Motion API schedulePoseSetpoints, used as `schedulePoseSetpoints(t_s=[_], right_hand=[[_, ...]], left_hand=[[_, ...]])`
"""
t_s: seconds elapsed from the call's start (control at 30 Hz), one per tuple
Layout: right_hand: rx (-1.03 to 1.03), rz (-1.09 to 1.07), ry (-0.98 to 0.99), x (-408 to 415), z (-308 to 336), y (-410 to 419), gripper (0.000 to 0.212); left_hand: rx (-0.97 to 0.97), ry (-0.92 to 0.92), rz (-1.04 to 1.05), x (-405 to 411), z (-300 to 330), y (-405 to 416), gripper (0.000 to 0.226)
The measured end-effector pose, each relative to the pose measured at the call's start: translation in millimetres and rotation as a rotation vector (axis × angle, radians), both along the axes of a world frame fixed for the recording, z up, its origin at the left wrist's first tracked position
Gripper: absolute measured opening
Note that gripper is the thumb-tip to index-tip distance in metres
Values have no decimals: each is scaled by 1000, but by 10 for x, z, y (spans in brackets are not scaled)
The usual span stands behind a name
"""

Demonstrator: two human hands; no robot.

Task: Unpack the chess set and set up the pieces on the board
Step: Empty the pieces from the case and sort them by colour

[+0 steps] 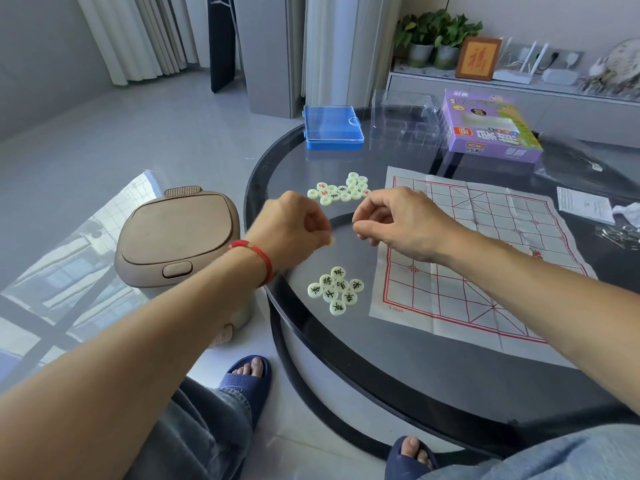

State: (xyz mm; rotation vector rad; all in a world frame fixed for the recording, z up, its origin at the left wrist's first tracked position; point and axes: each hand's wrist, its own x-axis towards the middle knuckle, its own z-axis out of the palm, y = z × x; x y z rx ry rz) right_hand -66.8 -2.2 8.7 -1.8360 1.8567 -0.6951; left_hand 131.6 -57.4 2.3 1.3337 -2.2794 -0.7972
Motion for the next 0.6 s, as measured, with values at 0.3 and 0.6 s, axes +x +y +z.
schedulePoseSetpoints(t_s=[0.3, 0.6], right_hand=[[-30, 219, 433, 96, -179, -162, 43], [94, 268, 708, 303, -228, -518, 68]], left_hand=[[-100, -199, 5, 404, -147, -128, 5], [-205, -194, 8, 296, -233, -139, 3]])
